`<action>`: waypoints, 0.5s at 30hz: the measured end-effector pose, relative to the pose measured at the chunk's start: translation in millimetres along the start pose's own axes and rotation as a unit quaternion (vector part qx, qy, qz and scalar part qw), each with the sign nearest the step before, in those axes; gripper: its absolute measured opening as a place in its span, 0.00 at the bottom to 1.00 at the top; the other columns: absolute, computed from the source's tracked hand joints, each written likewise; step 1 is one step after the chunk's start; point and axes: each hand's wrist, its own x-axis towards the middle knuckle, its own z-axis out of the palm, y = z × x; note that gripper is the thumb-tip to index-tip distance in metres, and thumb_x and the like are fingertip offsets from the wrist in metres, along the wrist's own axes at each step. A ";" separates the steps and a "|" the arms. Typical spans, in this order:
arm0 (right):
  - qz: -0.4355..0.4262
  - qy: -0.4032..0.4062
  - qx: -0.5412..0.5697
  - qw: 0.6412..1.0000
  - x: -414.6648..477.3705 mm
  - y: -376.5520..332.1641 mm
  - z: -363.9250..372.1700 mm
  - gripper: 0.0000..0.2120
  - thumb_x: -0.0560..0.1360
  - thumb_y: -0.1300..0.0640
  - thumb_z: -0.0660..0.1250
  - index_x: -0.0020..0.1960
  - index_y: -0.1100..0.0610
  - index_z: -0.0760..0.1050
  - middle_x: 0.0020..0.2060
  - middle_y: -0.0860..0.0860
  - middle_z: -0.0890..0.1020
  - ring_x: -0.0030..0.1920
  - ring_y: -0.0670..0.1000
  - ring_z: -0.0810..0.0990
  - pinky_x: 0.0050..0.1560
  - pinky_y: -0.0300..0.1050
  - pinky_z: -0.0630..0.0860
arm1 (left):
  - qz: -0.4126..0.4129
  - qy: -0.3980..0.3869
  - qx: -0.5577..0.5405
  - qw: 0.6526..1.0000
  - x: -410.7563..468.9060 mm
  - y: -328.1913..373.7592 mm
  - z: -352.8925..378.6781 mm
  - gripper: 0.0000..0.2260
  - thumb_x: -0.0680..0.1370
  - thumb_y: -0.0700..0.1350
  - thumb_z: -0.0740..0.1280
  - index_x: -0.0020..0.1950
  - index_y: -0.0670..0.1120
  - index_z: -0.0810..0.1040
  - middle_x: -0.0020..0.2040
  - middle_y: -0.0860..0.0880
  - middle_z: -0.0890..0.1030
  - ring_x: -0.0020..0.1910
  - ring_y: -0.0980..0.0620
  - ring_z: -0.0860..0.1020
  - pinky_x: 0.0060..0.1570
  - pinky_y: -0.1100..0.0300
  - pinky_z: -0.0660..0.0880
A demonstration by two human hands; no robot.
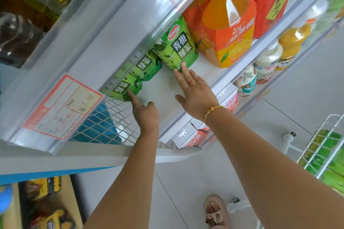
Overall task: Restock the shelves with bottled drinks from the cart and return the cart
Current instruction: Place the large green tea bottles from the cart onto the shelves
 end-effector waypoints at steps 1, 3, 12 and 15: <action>0.005 -0.003 -0.014 1.000 1.7 -1.0 0.4 0.32 0.81 0.46 0.49 0.76 0.53 0.34 0.74 0.55 0.34 0.76 0.57 0.45 0.75 0.48 0.47 | -0.004 -0.006 0.000 1.000 -1.8 -2.2 -4.5 0.34 0.77 0.31 0.58 0.78 0.51 0.48 0.77 0.47 0.55 0.74 0.49 0.59 0.72 0.57 0.58; 0.019 -0.013 -0.025 0.999 4.0 -4.8 1.4 0.31 0.81 0.45 0.47 0.76 0.52 0.33 0.74 0.55 0.33 0.76 0.57 0.45 0.74 0.50 0.50 | -0.017 -0.027 -0.006 0.999 -7.7 -0.9 -12.2 0.31 0.77 0.31 0.60 0.77 0.48 0.54 0.76 0.47 0.59 0.74 0.51 0.61 0.69 0.61 0.60; 0.068 0.126 0.157 0.977 -73.6 -10.9 -56.5 0.13 0.79 0.54 0.59 0.55 0.57 0.79 0.54 0.57 0.82 0.54 0.58 0.79 0.51 0.49 0.75 | -0.042 -0.142 -0.028 0.988 -78.5 38.2 -6.1 0.09 0.78 0.44 0.64 0.39 0.45 0.79 0.37 0.49 0.82 0.40 0.52 0.80 0.50 0.57 0.74; 0.113 0.183 0.131 0.968 -144.5 8.9 -78.2 0.17 0.76 0.50 0.63 0.31 0.54 0.67 0.27 0.53 0.76 0.32 0.59 0.77 0.29 0.46 0.68 | 0.036 -0.164 0.028 0.985 -125.4 46.6 -1.5 0.16 0.78 0.51 0.63 0.35 0.43 0.75 0.34 0.48 0.81 0.38 0.51 0.80 0.43 0.60 0.74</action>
